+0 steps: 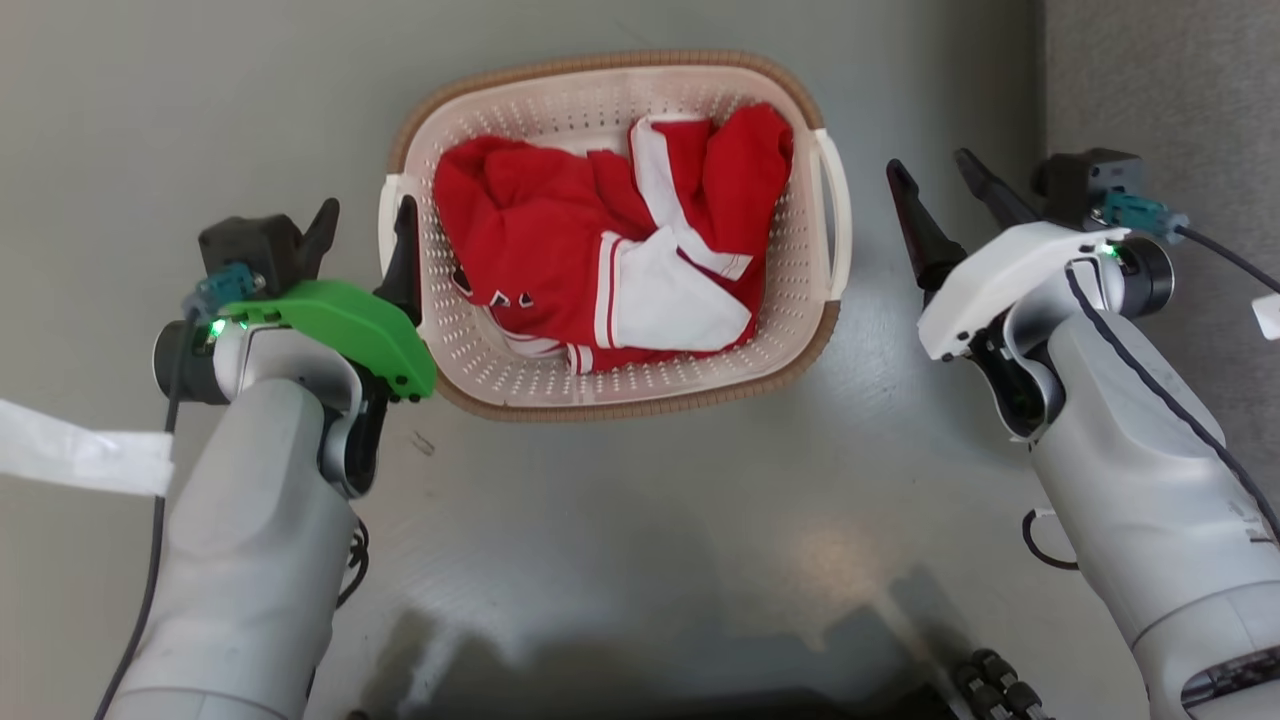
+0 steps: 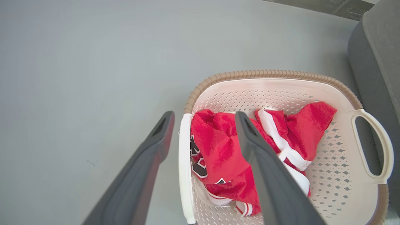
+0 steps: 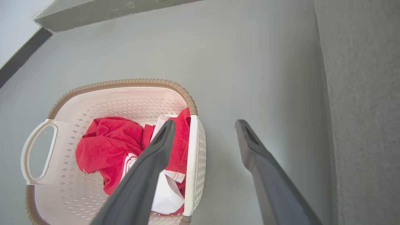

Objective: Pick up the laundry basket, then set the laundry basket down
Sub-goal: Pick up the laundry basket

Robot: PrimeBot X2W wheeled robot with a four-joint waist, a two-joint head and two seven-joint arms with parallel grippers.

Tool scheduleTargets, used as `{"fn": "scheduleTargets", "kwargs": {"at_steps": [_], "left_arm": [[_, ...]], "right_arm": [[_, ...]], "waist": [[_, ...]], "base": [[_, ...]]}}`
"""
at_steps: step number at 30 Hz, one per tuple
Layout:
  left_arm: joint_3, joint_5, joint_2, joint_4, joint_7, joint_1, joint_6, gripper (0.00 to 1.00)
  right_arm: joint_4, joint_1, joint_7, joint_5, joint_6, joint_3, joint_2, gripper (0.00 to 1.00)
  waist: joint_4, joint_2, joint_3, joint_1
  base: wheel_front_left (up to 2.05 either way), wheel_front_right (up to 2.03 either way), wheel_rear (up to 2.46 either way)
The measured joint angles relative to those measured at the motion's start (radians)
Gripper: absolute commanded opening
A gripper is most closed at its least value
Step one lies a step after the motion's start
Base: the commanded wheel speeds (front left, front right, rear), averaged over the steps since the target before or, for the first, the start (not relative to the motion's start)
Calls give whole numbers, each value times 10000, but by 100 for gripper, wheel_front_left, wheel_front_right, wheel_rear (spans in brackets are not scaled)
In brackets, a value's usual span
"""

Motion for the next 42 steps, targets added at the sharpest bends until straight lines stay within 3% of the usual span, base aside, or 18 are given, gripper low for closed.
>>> {"fn": "scheduleTargets", "kwargs": {"at_steps": [27, 39, 41, 42], "left_arm": [[-742, -1058, -63, 2190, 614, -2167, -4, 100], [-1089, -1448, -71, 2700, 602, -2445, -105, 100], [-1149, -1492, -71, 2780, 600, -2548, -163, 95], [-1185, -1499, -71, 2811, 600, -2590, -173, 87]], "right_arm": [[1685, -1948, 644, 1081, 0, 1384, 180, 100], [1992, -2314, 581, 1346, 2, 1906, 194, 100], [2025, -2404, 541, 1423, 2, 1994, 194, 96], [2038, -2436, 500, 1438, 2, 2052, 194, 62]], "waist": [[164, 0, 2096, -1], [232, 0, 2434, -1], [242, 0, 2455, -1], [246, 0, 2465, -1]], "base": [[0, 0, 0], [0, 0, 0], [0, 0, 0], [0, 0, 0]]}}
